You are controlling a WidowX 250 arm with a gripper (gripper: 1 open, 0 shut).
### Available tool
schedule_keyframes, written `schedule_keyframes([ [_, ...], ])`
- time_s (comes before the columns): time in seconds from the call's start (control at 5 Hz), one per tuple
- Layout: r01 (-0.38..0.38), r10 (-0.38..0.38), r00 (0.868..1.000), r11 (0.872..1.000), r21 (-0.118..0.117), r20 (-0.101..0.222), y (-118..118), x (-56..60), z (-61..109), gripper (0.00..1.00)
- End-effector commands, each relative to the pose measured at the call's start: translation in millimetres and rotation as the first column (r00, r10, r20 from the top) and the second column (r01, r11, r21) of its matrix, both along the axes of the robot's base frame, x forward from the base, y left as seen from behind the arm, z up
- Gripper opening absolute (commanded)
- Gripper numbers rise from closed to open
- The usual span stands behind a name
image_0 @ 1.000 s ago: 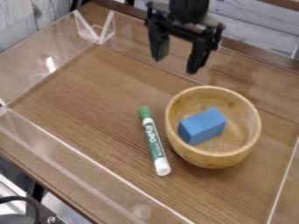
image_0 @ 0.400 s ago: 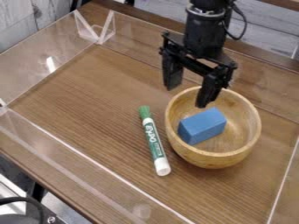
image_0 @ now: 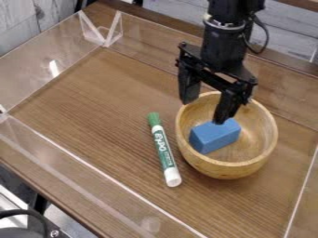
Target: Remove the blue block from inside the brown bowl and put it on the table
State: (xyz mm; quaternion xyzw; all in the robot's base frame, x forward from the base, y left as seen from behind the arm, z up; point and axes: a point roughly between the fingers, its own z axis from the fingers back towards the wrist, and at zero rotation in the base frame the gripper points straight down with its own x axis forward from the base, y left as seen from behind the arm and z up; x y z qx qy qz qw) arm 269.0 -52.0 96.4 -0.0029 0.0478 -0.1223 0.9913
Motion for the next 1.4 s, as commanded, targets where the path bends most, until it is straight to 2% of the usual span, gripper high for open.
schedule_keyframes([
  [0.0,0.023,-0.022,0.998,1.000,-0.012,0.060,-5.9,3.1,10.3,1.00],
  [1.2,0.091,-0.091,0.992,0.996,-0.002,0.082,-20.9,-4.6,-15.1,1.00],
])
